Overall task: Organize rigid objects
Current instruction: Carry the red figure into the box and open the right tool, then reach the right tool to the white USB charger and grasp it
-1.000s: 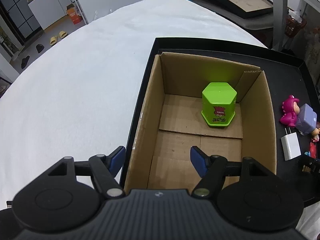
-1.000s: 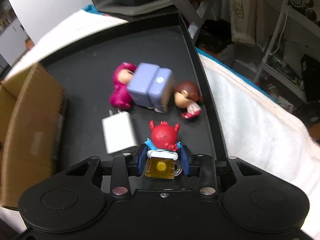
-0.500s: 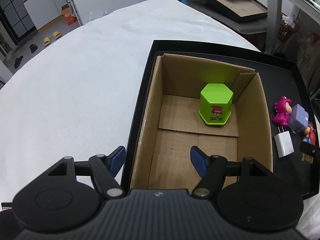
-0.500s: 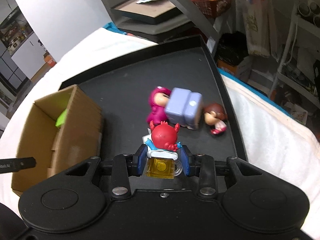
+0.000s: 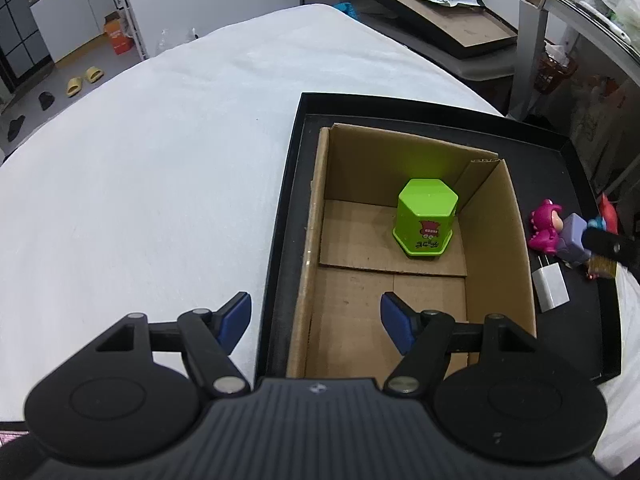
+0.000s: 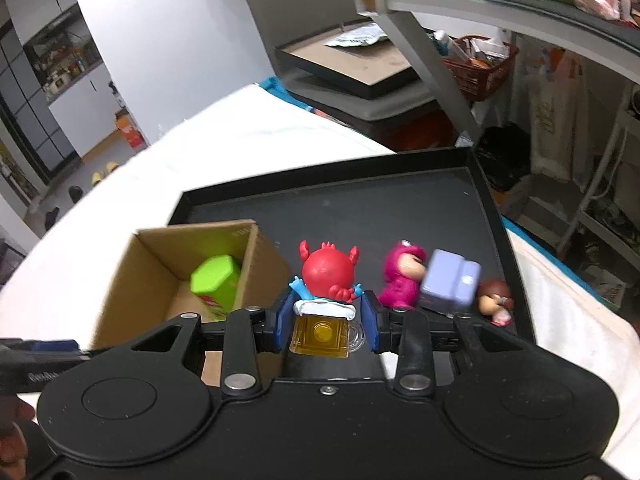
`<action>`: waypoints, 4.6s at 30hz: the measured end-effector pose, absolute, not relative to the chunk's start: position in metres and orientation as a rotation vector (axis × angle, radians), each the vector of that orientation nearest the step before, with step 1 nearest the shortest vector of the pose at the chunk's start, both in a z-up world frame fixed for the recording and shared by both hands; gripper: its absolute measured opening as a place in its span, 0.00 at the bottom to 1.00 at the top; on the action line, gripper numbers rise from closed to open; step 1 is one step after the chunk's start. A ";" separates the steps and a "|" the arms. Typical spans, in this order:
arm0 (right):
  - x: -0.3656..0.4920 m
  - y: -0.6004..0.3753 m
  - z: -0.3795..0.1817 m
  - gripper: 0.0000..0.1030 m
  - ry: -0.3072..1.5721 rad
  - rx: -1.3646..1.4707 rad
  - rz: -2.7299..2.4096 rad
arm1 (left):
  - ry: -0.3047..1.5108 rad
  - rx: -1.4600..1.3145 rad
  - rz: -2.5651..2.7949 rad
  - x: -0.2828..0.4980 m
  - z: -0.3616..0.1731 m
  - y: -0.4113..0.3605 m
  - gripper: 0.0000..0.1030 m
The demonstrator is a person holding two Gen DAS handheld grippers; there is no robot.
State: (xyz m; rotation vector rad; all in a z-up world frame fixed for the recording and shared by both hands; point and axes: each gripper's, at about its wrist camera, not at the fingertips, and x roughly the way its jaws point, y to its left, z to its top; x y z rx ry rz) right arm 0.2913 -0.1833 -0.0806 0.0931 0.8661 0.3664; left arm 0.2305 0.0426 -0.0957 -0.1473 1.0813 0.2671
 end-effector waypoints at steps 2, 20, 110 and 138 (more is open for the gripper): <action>0.291 -0.176 -0.073 0.34 0.855 0.094 0.388 | 1.090 -0.146 0.249 0.229 -0.096 0.047 0.68; 0.284 -0.096 -0.054 0.34 0.819 -0.027 0.481 | 1.088 -0.263 0.133 0.222 -0.115 0.070 0.32; 0.306 -0.195 -0.136 0.92 0.972 -0.007 0.264 | 1.102 -0.109 0.339 0.240 -0.099 0.021 0.68; 0.311 -0.206 -0.162 0.36 1.019 -0.009 0.178 | 1.114 -0.109 0.353 0.246 -0.101 0.025 0.68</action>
